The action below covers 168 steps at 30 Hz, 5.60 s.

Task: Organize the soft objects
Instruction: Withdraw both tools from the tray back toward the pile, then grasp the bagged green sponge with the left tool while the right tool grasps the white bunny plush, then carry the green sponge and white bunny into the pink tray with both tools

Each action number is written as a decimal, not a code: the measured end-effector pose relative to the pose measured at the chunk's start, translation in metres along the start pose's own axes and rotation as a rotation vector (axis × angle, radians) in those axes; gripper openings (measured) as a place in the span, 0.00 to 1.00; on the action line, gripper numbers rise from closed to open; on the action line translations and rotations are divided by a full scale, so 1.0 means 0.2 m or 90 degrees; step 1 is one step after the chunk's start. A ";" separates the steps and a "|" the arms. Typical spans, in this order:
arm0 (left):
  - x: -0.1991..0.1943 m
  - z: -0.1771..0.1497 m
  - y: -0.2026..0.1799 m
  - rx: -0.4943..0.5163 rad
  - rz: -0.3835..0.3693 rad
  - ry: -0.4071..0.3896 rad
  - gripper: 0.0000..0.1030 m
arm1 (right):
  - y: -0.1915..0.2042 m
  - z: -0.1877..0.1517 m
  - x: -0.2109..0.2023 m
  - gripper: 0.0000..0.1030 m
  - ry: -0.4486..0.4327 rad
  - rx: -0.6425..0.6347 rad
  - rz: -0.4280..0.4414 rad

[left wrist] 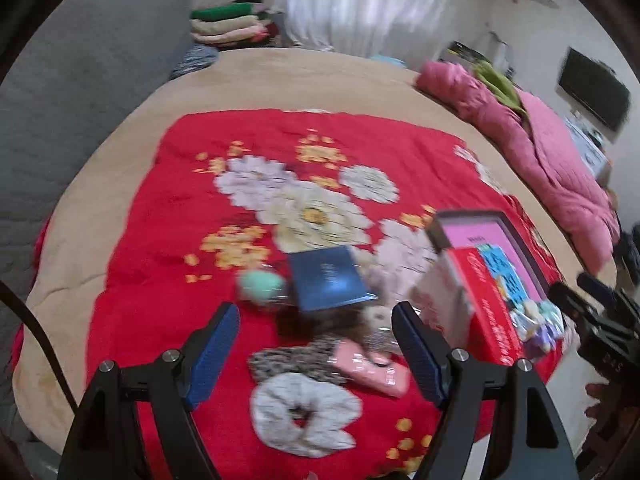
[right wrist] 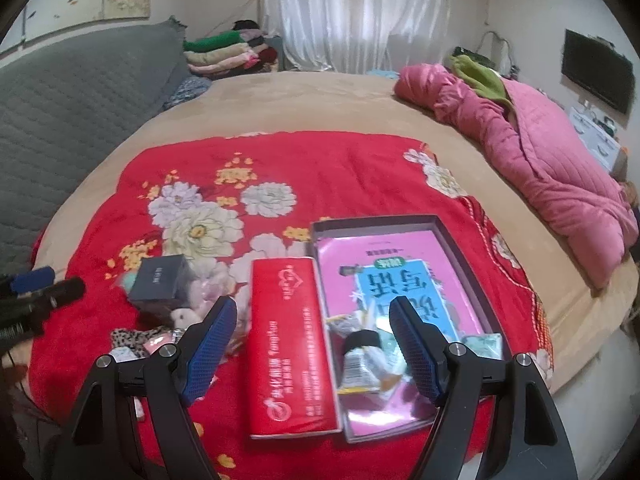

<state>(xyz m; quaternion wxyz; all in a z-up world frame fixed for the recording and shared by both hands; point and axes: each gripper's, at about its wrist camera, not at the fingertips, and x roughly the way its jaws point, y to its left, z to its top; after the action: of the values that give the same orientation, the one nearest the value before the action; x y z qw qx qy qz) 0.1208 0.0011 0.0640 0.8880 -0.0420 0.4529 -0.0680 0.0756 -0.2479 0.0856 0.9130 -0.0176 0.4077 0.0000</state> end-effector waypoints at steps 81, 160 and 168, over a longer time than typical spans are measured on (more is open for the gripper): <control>1.01 0.06 0.50 -0.286 -0.051 0.204 0.54 | 0.69 -0.21 0.75 0.39 0.127 -0.218 0.079; -0.15 0.01 -0.78 0.097 -0.119 -0.001 0.46 | -0.58 -0.12 -0.32 0.39 -0.108 0.099 0.072; -0.07 0.00 -1.03 0.139 -0.159 0.020 0.46 | -0.71 -0.16 -0.31 0.39 -0.104 0.118 0.057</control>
<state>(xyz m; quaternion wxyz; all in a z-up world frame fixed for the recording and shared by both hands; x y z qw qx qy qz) 0.0956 -0.1998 0.1023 0.8646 -0.0001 0.4480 -0.2277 0.0116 -0.3890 0.1145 0.9400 0.0850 0.3303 0.0043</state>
